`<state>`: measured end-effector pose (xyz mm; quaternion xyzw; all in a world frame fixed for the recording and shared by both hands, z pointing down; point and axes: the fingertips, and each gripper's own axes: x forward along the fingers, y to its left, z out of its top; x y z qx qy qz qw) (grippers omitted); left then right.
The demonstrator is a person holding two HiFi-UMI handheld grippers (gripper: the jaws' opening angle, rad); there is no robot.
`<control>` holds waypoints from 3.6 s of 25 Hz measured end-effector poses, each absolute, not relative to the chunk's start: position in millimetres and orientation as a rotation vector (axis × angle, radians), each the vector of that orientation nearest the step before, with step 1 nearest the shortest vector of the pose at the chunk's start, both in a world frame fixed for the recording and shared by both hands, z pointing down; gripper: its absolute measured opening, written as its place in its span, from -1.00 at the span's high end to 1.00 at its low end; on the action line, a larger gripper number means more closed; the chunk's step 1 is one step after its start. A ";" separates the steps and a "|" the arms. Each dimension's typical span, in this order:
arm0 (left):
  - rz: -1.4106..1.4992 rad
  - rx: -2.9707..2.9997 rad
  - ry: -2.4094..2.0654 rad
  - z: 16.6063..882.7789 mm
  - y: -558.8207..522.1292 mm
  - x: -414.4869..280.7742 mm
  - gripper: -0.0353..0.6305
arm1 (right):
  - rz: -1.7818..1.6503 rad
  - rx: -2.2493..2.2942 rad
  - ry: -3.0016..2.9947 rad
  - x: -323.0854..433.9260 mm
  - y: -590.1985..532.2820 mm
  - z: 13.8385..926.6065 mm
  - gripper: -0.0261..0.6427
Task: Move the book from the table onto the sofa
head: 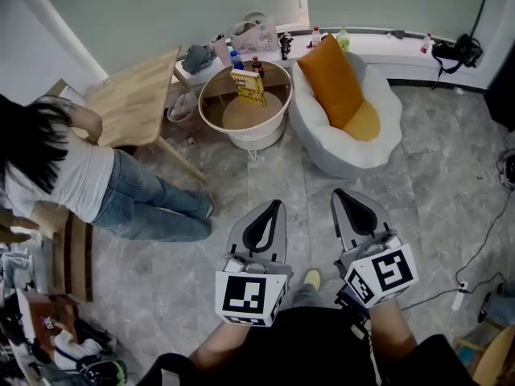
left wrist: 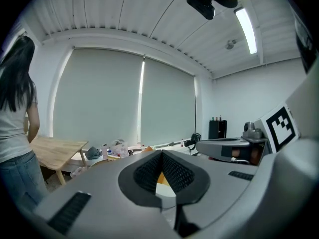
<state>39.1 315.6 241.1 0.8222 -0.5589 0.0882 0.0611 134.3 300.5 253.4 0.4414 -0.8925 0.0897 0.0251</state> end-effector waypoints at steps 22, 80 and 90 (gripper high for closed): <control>0.255 2.465 -1.815 222.5 311.1 48.6 0.87 | 0.247 1.332 -2.839 154.3 283.0 242.5 0.90; 0.210 2.434 -1.768 234.5 117.6 -88.2 0.87 | 0.244 1.301 -2.714 28.5 98.7 256.4 0.90; 0.189 2.432 -1.760 234.9 84.6 -123.6 0.87 | 0.224 1.318 -2.700 -5.6 64.0 253.3 0.90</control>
